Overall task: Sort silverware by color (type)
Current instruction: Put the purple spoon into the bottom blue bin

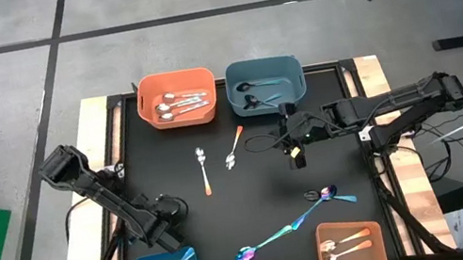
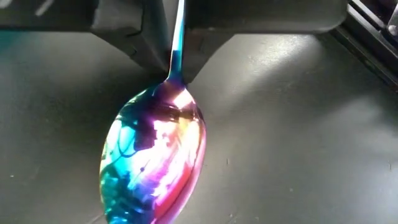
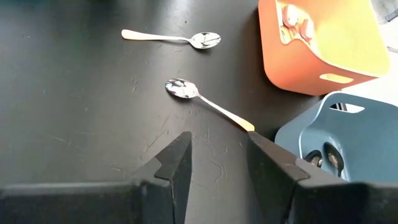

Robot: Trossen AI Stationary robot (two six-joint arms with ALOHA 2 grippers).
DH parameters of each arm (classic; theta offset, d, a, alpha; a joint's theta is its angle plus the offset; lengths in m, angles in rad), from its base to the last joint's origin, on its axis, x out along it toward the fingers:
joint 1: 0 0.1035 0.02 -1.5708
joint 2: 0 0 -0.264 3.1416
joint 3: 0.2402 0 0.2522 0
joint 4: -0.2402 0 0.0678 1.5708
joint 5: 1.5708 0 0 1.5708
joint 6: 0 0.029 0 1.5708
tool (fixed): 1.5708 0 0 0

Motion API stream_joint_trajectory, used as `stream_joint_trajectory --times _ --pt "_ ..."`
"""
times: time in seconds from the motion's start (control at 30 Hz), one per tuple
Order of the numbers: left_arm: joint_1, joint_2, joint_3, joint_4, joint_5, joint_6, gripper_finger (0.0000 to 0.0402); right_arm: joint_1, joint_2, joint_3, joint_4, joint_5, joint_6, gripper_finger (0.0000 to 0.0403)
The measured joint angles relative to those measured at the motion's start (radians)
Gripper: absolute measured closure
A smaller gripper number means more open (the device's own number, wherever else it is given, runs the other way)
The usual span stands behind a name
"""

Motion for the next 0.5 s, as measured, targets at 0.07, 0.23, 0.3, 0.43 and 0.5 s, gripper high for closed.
stream_joint_trajectory --times 0.07,0.23,0.3,0.43,0.5 --pt "0.0 0.0 0.0 -0.001 -0.005 0.0 0.0392 0.0 0.0 0.0 0.0 0.0 0.0 0.0262" --pt "0.0 0.001 0.002 -0.006 -0.012 -0.004 0.0391 0.0 0.0 0.0 0.0 0.0 0.0 0.0262" --pt "0.0 0.002 0.009 -0.011 -0.014 -0.004 0.0391 0.0 0.0 0.0 0.0 0.0 0.0 0.0262" --pt "0.0 0.006 0.029 -0.022 -0.044 -0.004 0.0391 0.0 0.0 0.0 0.0 0.0 0.0 0.0262" --pt "0.0 0.006 0.042 -0.022 -0.081 -0.005 0.0391 0.0 0.0 0.0 0.0 0.0 0.0 0.0262"
